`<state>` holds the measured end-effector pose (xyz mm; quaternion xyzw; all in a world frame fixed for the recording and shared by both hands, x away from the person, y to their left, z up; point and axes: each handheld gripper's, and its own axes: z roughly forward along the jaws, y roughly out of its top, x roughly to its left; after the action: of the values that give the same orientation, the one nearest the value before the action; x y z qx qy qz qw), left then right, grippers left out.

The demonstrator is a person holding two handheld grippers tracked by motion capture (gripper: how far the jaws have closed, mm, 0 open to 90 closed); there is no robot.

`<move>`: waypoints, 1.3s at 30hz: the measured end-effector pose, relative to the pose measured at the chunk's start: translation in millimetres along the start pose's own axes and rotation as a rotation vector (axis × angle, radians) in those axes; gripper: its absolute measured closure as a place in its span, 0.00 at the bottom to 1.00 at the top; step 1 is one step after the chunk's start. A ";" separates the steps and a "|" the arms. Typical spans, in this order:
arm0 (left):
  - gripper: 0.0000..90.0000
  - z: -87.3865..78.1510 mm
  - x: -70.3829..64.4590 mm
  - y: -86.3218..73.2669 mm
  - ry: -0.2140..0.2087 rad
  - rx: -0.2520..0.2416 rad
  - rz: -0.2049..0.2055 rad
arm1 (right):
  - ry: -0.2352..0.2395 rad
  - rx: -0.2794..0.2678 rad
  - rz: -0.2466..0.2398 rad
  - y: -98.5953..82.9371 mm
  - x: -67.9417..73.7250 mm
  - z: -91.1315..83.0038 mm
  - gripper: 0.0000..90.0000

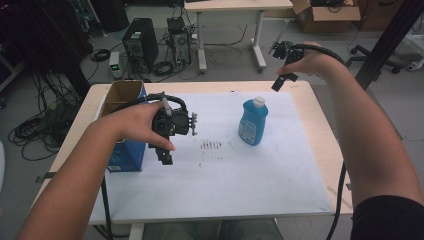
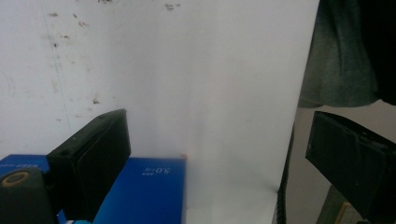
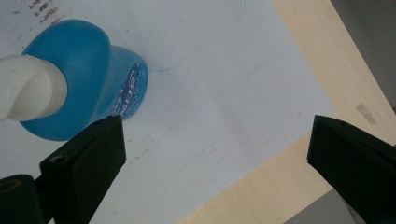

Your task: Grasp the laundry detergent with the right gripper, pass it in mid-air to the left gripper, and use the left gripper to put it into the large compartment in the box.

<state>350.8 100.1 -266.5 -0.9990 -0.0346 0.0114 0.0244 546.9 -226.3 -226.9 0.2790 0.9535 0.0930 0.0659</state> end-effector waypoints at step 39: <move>0.07 7.1 10.9 6.1 0.004 -0.004 0.009 | 0.050 -0.073 -0.035 -72.3 33.3 30.7 0.05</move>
<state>361.9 95.1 -274.2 -0.9993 -0.0301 0.0096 0.0222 486.9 -263.7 -274.8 0.2574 0.9555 0.1335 0.0538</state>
